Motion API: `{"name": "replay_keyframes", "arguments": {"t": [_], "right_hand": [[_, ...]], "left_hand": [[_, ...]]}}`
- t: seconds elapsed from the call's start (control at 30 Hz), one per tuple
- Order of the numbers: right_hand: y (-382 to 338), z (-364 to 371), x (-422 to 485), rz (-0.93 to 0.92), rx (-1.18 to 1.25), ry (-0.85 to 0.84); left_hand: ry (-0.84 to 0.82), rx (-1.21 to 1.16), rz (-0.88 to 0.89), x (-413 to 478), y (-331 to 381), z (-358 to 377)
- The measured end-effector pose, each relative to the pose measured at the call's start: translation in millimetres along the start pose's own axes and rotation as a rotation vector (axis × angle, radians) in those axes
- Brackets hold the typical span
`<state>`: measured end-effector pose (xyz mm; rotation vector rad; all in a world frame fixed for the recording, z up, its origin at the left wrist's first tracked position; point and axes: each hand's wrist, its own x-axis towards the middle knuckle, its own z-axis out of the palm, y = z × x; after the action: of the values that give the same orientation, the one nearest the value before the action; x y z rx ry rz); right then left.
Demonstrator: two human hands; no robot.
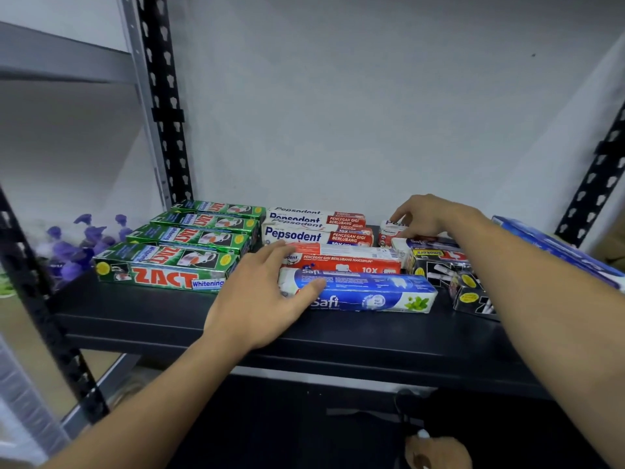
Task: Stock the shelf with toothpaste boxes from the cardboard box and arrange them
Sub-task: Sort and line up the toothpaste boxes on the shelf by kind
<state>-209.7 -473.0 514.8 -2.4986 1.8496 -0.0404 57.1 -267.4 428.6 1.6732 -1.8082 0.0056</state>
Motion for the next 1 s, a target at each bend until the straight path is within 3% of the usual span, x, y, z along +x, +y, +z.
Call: {"name": "replay_keyframes", "arguments": {"t": [0.47,0.63,0.8,1.0], "right_hand": [[-16.3,-30.5,-26.1,-0.196,0.253,0.295],[-40.3,-47.9,-49.8,-0.323,0.223,0.353],[-71.6,-57.0,-82.4,-0.452,0.099,0.345],[-95.1,-36.4,-121.0,-0.513,-0.026,0.159]], "left_hand": [[0.066,0.001,0.047,-1.8,-1.0,0.3],[0.070,-0.008,0.065,-1.5,-2.7,0.5],[0.059,-0.031,0.075,-1.3,-3.6,1.1],[0.051,-0.059,0.068,-2.5,-3.7,-0.4]]}}
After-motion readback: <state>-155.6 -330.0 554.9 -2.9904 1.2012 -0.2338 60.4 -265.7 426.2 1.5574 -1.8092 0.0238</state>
